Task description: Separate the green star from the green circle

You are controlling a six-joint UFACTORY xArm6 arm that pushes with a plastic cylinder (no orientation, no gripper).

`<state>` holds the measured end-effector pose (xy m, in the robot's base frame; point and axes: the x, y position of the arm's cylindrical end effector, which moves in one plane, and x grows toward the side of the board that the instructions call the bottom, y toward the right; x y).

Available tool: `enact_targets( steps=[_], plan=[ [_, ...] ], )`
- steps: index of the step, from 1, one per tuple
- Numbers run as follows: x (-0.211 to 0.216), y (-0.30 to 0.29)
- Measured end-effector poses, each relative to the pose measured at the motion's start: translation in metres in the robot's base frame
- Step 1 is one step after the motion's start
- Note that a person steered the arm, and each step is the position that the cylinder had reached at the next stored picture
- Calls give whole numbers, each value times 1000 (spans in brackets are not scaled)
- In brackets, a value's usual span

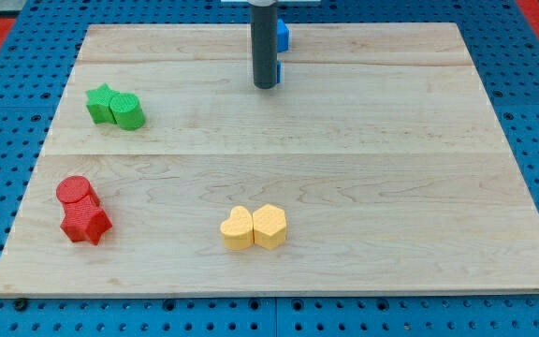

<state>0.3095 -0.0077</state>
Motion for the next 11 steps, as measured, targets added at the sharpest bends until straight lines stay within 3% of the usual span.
enact_targets(
  steps=[1,2,3,4,5,6,8,10,11],
  plan=[
    [-5,3],
    [21,6],
    [95,-35],
    [122,-132],
    [118,-243],
    [99,-297],
    [46,-208],
    [39,-95],
    [37,-113]
  ],
)
